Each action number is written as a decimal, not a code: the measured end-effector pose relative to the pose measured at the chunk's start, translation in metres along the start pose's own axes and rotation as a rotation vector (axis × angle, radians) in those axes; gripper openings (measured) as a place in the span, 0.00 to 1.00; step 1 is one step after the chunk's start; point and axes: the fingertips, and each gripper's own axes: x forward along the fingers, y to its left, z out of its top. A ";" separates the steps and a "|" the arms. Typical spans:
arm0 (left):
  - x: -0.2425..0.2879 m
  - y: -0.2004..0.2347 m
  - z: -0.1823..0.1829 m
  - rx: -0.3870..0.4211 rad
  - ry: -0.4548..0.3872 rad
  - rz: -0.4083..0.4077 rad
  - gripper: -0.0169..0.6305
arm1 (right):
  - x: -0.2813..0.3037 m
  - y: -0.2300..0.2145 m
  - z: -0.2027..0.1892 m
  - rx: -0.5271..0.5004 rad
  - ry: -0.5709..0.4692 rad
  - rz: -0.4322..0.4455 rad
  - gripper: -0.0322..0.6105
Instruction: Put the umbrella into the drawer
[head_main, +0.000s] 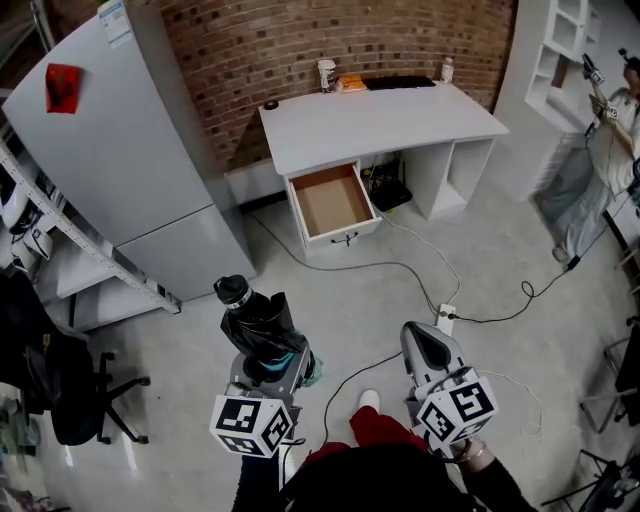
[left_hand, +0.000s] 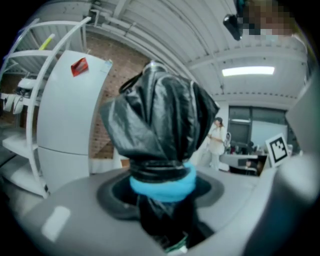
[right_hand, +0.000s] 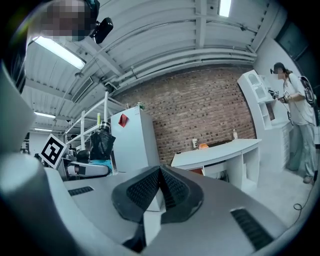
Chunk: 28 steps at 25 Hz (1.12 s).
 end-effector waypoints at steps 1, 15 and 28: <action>0.010 0.002 0.003 0.001 0.001 0.011 0.42 | 0.007 -0.009 0.003 0.000 0.000 0.007 0.05; 0.111 0.003 0.036 0.037 0.020 0.080 0.42 | 0.052 -0.106 0.019 0.043 0.000 0.031 0.05; 0.193 0.001 0.053 0.085 0.045 0.034 0.42 | 0.088 -0.145 0.030 0.066 -0.033 0.004 0.05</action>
